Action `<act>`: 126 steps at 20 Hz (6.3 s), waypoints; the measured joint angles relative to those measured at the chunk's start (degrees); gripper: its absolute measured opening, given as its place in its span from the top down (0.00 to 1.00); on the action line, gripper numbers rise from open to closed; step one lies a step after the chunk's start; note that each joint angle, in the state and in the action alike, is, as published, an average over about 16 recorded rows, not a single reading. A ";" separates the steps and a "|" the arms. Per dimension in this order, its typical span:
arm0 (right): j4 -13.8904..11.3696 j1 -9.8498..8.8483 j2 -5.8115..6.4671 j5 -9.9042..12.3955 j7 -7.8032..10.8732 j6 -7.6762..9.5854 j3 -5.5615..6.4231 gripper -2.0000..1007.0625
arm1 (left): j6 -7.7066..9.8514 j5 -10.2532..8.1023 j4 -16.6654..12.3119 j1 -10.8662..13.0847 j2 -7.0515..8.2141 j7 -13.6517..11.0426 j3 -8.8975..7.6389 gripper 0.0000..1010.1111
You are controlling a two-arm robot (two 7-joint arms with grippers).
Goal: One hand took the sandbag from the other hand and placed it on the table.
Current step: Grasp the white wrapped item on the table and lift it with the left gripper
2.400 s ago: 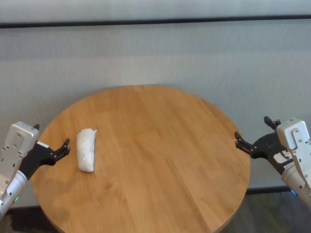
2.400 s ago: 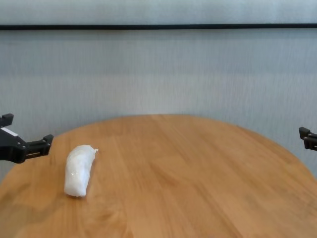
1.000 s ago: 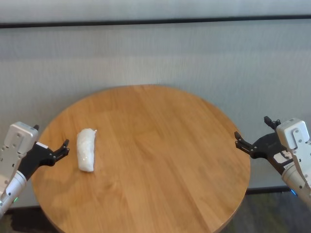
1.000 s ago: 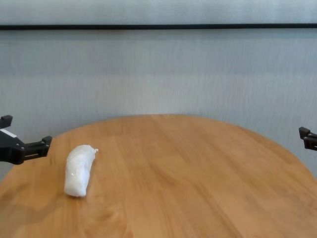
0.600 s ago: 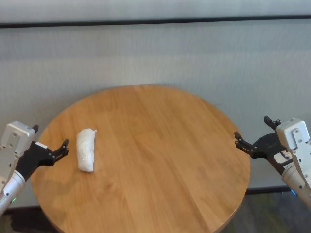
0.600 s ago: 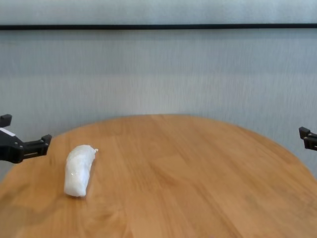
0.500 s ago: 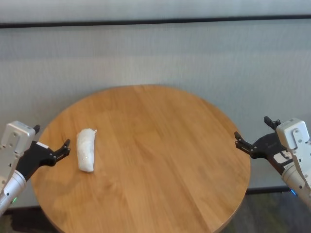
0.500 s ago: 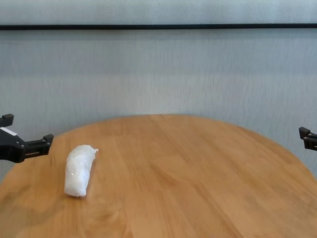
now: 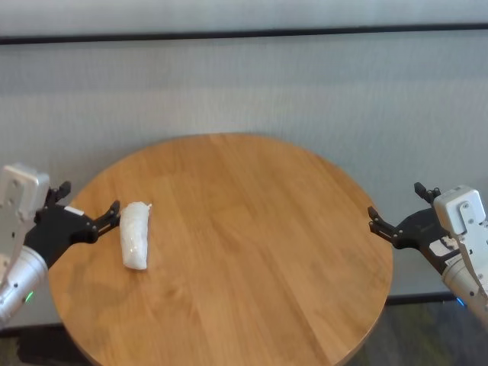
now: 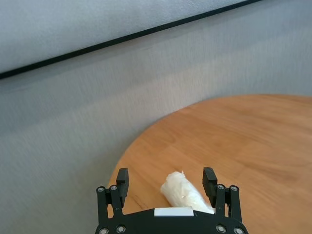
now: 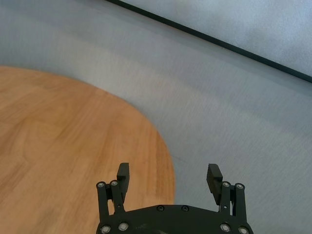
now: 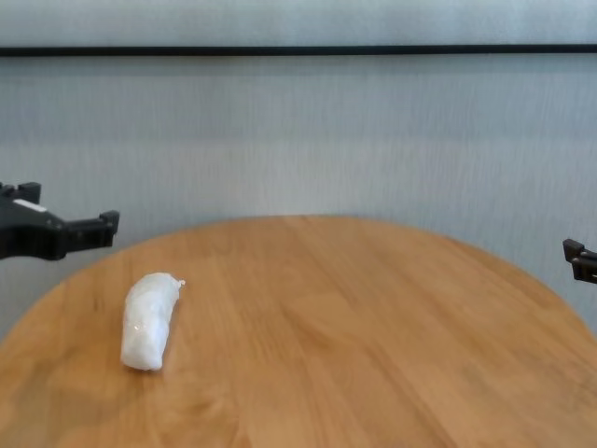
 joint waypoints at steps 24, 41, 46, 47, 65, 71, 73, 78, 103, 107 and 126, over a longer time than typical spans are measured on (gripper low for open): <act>0.00 0.00 0.00 0.00 0.00 0.00 0.00 0.01 | 26.32 -1.68 -5.03 -4.84 -8.83 5.96 0.56 0.01; 0.00 0.00 0.00 0.00 0.00 0.00 0.00 0.01 | 30.01 2.13 3.05 -7.65 -16.00 10.76 1.63 0.01; 0.00 0.00 0.00 0.00 0.00 0.00 0.00 0.01 | 29.78 3.35 5.07 -8.02 -16.68 11.25 1.54 0.01; 0.00 0.00 0.00 0.00 0.00 0.00 0.00 0.01 | 29.73 3.56 5.48 -8.10 -16.80 11.26 1.51 0.01; 0.00 0.00 0.00 0.00 0.00 0.00 0.00 0.01 | 27.51 6.53 13.61 -10.68 -18.73 9.07 1.85 0.01; 0.00 0.00 0.00 0.00 0.00 0.00 0.00 0.01 | 26.18 7.56 16.34 -11.70 -19.38 8.40 1.82 0.01; 0.00 0.00 0.00 0.00 0.00 0.00 0.00 0.01 | 25.76 7.86 17.13 -11.99 -19.60 8.15 1.79 0.01; 0.00 0.00 0.00 0.00 0.00 0.00 0.00 0.01 | 25.01 8.44 18.71 -12.50 -20.10 7.38 1.69 0.01; 0.00 0.00 0.00 0.00 0.00 0.00 0.00 0.01 | 23.25 9.42 20.27 -12.76 -20.12 5.33 1.84 0.15; 0.00 0.00 0.00 0.00 0.00 0.00 0.00 0.01 | 23.37 9.37 20.20 -12.75 -20.14 5.43 1.81 0.27; 0.00 0.00 0.00 0.00 0.00 0.00 0.00 0.01 | 23.58 9.26 20.06 -12.70 -20.20 5.61 1.71 0.56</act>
